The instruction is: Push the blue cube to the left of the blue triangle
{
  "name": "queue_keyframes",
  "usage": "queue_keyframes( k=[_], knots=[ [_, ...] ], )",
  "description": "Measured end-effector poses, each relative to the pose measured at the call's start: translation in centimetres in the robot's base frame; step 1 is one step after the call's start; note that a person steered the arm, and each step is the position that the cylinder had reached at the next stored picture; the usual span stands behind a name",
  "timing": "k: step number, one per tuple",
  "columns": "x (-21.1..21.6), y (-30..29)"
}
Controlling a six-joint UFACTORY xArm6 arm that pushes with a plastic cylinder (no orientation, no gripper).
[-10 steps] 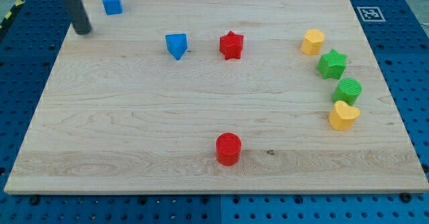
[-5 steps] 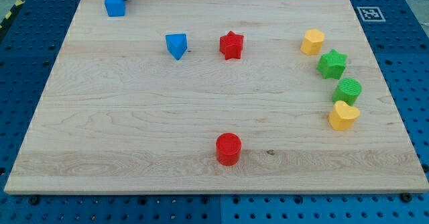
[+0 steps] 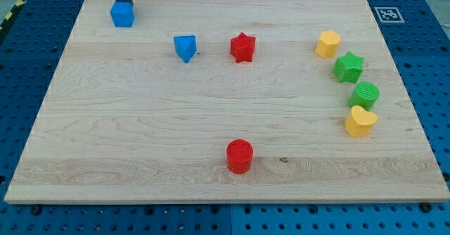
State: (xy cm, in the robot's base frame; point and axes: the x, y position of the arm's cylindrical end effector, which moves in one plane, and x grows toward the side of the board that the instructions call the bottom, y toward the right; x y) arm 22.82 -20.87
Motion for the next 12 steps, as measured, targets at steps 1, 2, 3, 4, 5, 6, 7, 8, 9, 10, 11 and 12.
queue_keyframes(
  k=[1,2,3,4,5,6,7,8,9,10,11,12],
  knots=[
    [0.8,-0.3],
    [2.0,-0.4],
    [3.4,-0.4],
    [3.9,-0.4],
    [5.6,-0.4],
    [8.3,-0.4],
    [9.4,-0.4],
    [9.4,-2.6],
    [10.5,-5.0],
    [11.2,-1.9],
    [12.7,0.0],
    [12.9,0.2]
  ],
)
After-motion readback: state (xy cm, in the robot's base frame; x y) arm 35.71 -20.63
